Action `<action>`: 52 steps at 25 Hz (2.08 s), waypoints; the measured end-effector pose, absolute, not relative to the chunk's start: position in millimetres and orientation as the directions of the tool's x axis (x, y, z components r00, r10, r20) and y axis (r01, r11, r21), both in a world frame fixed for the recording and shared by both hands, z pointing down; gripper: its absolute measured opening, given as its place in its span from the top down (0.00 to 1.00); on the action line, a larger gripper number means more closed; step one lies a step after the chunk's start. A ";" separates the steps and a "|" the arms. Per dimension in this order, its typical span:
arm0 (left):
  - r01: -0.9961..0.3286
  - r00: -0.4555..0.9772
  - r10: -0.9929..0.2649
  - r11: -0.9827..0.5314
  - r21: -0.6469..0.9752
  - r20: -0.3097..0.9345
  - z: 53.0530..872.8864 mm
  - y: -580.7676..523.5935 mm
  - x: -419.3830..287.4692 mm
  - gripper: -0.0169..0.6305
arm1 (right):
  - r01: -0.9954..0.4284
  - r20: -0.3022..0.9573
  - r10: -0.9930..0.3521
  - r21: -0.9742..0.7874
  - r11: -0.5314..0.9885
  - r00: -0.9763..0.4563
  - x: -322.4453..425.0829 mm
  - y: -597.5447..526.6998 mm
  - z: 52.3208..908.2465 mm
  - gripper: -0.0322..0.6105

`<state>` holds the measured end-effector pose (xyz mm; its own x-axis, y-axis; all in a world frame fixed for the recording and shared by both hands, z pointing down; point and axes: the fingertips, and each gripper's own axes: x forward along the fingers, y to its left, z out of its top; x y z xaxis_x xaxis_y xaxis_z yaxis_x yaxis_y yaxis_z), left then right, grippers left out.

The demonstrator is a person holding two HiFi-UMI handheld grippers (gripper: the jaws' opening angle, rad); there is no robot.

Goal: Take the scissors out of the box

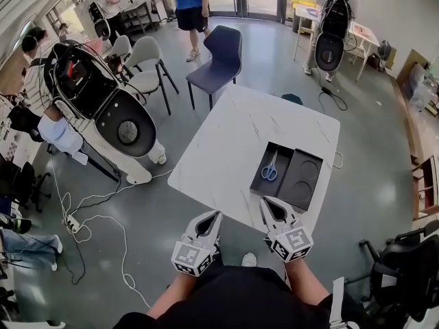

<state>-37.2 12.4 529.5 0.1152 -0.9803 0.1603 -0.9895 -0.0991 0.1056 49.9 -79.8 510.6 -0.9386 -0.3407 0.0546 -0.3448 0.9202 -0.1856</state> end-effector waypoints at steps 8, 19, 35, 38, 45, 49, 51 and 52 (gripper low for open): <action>-0.981 0.181 -0.971 -0.169 0.091 0.156 521.5 -15.5 -85.7 0.96 | -0.373 0.049 -0.370 -0.171 0.912 -0.928 -2.5 -101.4 498.8 0.94; -0.940 0.328 -0.934 -0.309 0.143 0.142 521.1 -47.1 -144.6 0.96 | -0.463 0.119 -0.449 -0.139 0.876 -0.886 -60.4 -104.9 500.4 0.94; -0.824 0.559 -0.826 -0.543 0.160 0.076 516.1 -77.8 -157.6 0.96 | -0.600 0.158 -0.589 -0.035 0.799 -0.793 -66.9 -101.8 493.3 0.94; -0.813 0.576 -0.813 -0.558 0.166 0.085 515.6 -88.9 -150.5 0.96 | -0.570 0.172 -0.556 -0.041 0.820 -0.813 -69.0 -105.0 493.9 0.94; -0.811 0.583 -0.805 -0.567 0.146 0.112 515.3 -118.7 -141.7 0.96 | -0.577 0.185 -0.560 -0.055 0.815 -0.808 -64.4 -136.4 501.4 0.94; -0.814 0.580 -0.802 -0.564 0.138 0.144 523.8 -132.1 -137.9 0.96 | -0.551 0.198 -0.535 -0.033 0.834 -0.821 -67.1 -147.6 508.0 0.94; -0.819 0.572 -0.806 -0.556 0.141 0.153 525.7 -138.3 -135.9 0.96 | -0.546 0.193 -0.530 -0.041 0.837 -0.826 -65.4 -153.8 510.2 0.94; -0.822 0.568 -0.809 -0.550 0.145 0.153 525.4 -142.4 -135.4 0.96 | -0.547 0.189 -0.530 -0.046 0.836 -0.827 -63.9 -157.7 511.1 0.94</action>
